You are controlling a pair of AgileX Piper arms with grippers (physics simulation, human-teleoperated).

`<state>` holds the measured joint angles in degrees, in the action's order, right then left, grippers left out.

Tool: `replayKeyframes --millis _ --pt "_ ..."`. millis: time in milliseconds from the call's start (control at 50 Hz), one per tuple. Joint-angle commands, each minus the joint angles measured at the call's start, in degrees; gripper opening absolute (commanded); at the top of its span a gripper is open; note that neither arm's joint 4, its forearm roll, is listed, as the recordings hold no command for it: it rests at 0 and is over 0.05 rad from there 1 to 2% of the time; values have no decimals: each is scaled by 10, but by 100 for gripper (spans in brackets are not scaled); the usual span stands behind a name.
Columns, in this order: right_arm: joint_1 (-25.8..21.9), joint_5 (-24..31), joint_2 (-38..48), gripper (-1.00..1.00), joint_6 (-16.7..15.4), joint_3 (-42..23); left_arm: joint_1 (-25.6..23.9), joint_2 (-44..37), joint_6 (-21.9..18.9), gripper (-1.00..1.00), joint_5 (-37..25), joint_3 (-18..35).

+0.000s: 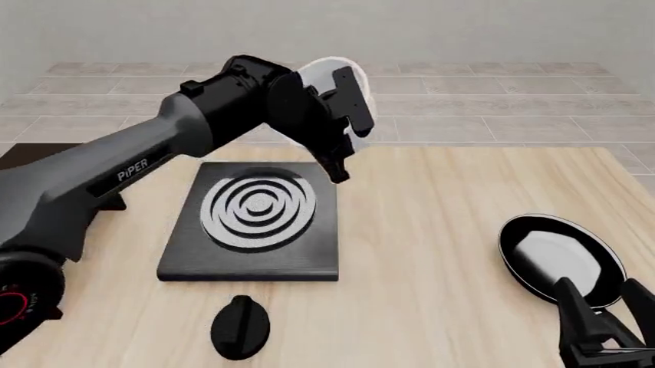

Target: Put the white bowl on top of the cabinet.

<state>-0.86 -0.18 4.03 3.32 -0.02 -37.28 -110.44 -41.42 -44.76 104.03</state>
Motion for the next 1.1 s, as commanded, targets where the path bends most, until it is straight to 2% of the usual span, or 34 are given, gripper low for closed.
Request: replayKeyframes --millis 20,120,360,420,480,540,620,700,800,900,1040,1060,1100 --pt "-2 2 -1 100 5 0 40 82 14 -100 36 -81" --pt "-6 7 -7 100 2 0 69 110 10 -100 54 -138" --pt "-7 0 1 100 3 0 134 143 7 -100 55 -158" --pt "-6 -2 2 100 5 0 167 161 -28 -100 89 -199" --pt "-6 0 1 100 4 0 172 168 -20 -100 93 -211" --pt "-7 1 -1 100 5 0 193 175 -28 -100 104 -226" --pt "-9 7 -10 100 9 -1 209 182 -13 -100 114 -235" --pt "-9 7 -9 100 9 0 229 183 -16 -100 125 -253" --pt "-9 8 -10 100 9 0 259 188 -21 -100 116 -248" --pt "-9 8 -10 100 8 0 278 193 -34 -100 115 -257" --pt "-8 12 -14 100 9 0 326 203 -68 -100 127 -274" --pt "-8 11 -14 100 9 0 344 206 -84 -100 131 -282" --pt "-8 11 -13 100 9 0 349 206 -85 -100 129 -282"
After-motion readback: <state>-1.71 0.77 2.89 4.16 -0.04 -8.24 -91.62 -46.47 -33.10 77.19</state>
